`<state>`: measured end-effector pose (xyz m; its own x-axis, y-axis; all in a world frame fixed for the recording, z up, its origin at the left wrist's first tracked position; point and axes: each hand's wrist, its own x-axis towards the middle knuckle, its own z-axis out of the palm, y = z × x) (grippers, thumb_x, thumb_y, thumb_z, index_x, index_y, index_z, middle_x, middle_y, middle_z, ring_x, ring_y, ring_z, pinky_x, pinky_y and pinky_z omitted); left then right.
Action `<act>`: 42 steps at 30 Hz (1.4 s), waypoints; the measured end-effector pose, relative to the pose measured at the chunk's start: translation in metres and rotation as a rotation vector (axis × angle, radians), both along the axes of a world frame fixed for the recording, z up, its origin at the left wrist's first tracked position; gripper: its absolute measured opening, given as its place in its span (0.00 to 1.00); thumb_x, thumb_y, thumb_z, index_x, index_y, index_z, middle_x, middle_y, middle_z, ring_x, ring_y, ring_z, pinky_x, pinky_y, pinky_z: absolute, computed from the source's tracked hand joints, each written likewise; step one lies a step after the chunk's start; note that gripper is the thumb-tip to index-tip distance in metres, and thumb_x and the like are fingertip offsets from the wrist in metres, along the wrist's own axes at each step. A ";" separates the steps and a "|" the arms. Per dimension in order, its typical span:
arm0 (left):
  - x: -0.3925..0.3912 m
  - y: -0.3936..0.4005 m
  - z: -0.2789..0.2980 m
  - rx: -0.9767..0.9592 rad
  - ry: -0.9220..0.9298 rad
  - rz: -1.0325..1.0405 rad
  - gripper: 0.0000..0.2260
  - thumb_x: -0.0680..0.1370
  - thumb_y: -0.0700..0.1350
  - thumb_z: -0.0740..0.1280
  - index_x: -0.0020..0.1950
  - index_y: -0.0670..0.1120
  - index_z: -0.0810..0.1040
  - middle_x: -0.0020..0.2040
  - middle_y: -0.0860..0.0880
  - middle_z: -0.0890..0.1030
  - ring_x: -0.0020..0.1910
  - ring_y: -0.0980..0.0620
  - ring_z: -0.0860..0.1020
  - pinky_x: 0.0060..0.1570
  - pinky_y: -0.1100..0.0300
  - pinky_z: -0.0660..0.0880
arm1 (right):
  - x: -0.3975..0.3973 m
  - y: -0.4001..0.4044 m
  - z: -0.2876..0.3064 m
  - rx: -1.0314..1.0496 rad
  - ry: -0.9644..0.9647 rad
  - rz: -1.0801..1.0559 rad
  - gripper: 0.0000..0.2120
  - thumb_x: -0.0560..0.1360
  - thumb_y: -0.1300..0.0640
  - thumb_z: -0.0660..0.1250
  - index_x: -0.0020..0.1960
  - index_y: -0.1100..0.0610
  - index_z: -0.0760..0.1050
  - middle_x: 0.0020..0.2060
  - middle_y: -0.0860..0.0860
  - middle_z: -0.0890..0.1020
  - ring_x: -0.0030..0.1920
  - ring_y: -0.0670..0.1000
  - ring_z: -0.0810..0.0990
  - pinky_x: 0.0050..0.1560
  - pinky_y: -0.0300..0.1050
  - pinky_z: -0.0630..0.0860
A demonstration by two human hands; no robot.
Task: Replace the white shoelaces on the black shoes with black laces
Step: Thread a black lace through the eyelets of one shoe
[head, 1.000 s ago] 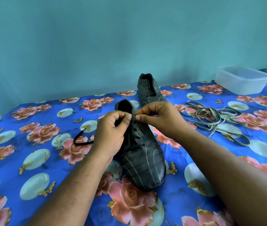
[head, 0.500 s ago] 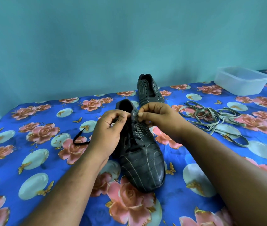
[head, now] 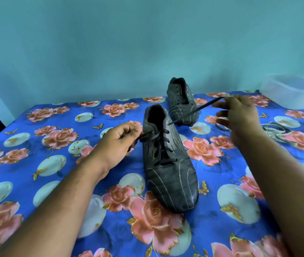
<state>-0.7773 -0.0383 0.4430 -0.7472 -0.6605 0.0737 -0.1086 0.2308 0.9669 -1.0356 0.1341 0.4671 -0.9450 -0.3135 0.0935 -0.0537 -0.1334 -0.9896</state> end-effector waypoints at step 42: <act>0.004 0.001 0.006 -0.111 0.050 0.016 0.07 0.80 0.46 0.70 0.50 0.43 0.84 0.31 0.52 0.76 0.30 0.65 0.68 0.35 0.64 0.76 | 0.037 -0.018 -0.021 0.512 1.142 0.333 0.06 0.77 0.44 0.69 0.49 0.45 0.81 0.48 0.39 0.81 0.57 0.50 0.73 0.58 0.59 0.72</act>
<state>-0.7730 -0.0378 0.4495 -0.7302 -0.6581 0.1838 -0.0657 0.3353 0.9398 -0.9991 0.1159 0.4463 -0.2805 -0.7565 0.5908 -0.9343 0.0743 -0.3486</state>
